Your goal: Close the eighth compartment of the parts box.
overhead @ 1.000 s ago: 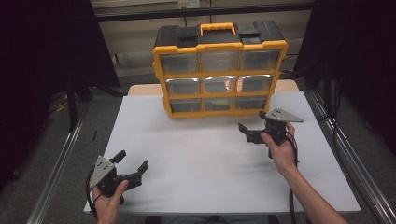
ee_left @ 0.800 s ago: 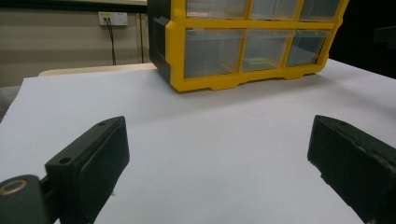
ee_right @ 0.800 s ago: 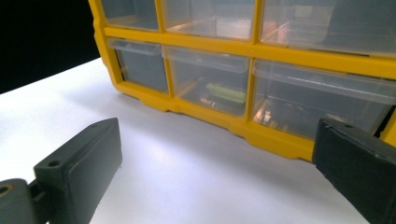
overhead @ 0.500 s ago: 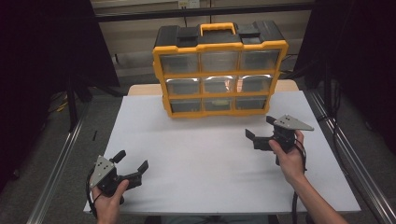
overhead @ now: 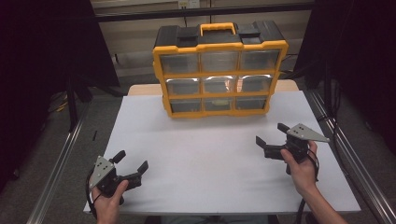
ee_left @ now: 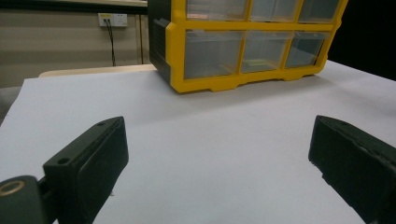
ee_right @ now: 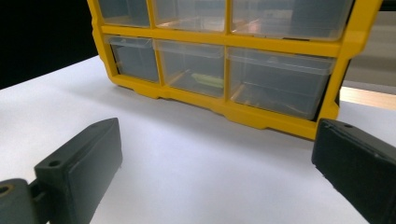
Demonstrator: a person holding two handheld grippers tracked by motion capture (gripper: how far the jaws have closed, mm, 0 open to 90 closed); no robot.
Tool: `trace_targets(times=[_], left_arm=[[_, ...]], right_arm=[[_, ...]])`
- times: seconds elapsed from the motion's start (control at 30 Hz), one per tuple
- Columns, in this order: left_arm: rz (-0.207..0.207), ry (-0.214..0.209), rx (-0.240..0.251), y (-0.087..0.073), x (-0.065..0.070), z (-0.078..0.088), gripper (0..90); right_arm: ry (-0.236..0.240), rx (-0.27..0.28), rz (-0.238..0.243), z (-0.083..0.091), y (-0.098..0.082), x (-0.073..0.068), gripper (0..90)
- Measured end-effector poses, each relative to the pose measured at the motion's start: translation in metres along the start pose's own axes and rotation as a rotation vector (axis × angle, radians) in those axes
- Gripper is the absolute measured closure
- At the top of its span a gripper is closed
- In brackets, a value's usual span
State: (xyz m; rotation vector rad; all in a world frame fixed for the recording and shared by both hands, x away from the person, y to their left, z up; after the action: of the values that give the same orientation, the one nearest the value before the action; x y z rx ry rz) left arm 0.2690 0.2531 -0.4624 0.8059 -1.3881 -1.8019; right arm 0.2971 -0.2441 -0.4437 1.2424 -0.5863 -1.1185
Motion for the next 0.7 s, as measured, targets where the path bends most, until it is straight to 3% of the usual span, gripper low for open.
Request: trace_targets(times=[0.7], left_arm=[[0.009,0.009,0.004,0.002,0.002,0.003,5.0]], right_arm=[[-0.084,-0.018,-0.037,0.044,-0.020,0.022,1.4]])
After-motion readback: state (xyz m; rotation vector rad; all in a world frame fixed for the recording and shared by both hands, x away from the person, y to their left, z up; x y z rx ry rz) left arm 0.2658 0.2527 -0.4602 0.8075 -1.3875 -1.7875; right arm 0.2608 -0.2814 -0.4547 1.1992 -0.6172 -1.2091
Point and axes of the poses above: each handheld gripper's, and its own axes: z roughly backward along the jaws, y roughly out of its top, x roughly to its right, the point moved 3 cm from there along -z, roughly forward along the jaws, and after that the axes turned 8 degrees about -z, right-handed, at the moved point
